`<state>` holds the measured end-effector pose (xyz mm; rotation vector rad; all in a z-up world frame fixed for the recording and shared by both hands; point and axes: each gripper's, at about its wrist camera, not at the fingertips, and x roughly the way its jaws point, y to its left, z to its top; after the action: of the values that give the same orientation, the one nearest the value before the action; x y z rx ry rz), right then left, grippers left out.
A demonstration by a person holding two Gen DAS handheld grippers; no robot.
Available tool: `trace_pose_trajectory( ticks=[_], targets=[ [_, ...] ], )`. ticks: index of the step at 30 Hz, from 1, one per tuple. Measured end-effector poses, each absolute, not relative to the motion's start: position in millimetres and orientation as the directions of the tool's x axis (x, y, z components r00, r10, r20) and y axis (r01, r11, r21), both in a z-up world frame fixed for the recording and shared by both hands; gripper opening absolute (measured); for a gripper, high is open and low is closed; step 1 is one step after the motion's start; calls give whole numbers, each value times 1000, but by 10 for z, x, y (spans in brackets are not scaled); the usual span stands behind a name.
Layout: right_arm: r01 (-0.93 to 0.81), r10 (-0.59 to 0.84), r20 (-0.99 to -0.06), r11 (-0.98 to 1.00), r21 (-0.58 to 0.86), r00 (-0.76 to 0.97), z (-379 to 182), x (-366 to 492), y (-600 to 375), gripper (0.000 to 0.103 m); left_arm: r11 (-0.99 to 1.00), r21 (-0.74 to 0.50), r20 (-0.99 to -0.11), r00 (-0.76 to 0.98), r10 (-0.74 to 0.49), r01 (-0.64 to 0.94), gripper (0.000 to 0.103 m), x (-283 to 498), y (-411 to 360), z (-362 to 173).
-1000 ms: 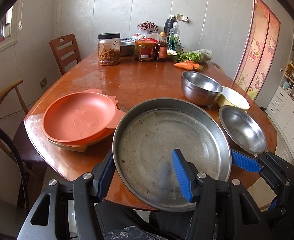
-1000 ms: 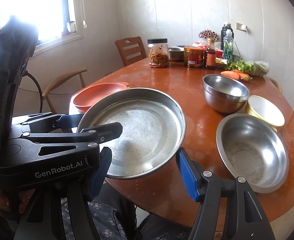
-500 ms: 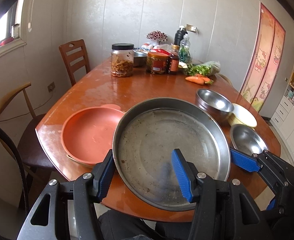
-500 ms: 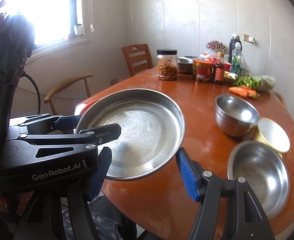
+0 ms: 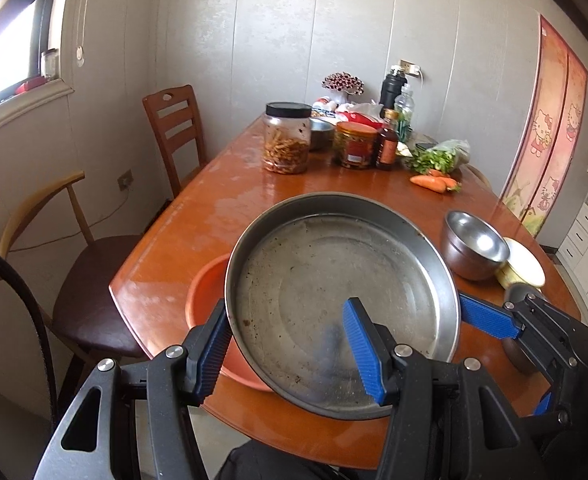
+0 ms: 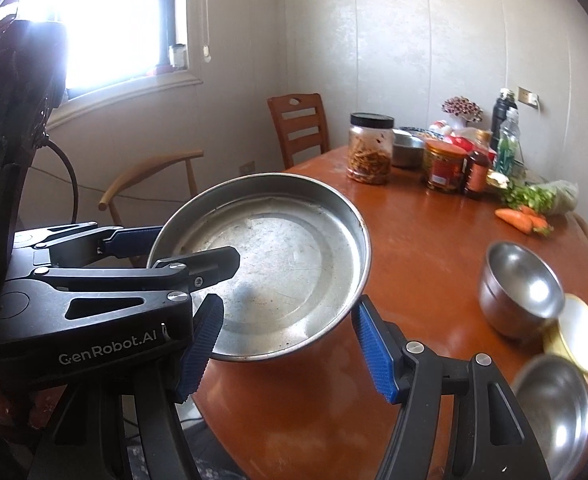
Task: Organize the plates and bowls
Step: 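Lift the flat metal pan with the left gripper over the orange plate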
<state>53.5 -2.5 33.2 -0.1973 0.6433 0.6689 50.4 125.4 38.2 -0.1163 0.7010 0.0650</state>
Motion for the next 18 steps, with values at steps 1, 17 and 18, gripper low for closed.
trace_pose_trajectory(
  ticks=[1, 17, 18],
  targets=[
    [-634, 517, -610, 772, 30, 600, 352, 562, 22, 69, 991, -84, -644, 765, 25, -102, 56, 526, 1287, 400],
    [-662, 541, -619, 748, 44, 569, 330, 1059, 445, 69, 987, -93, -670, 742, 35, -130, 56, 932, 1695, 335],
    [-660, 536, -629, 750, 48, 563, 279, 1089, 451, 69, 986, -96, -679, 734, 33, -133, 56, 955, 1705, 291]
  ],
)
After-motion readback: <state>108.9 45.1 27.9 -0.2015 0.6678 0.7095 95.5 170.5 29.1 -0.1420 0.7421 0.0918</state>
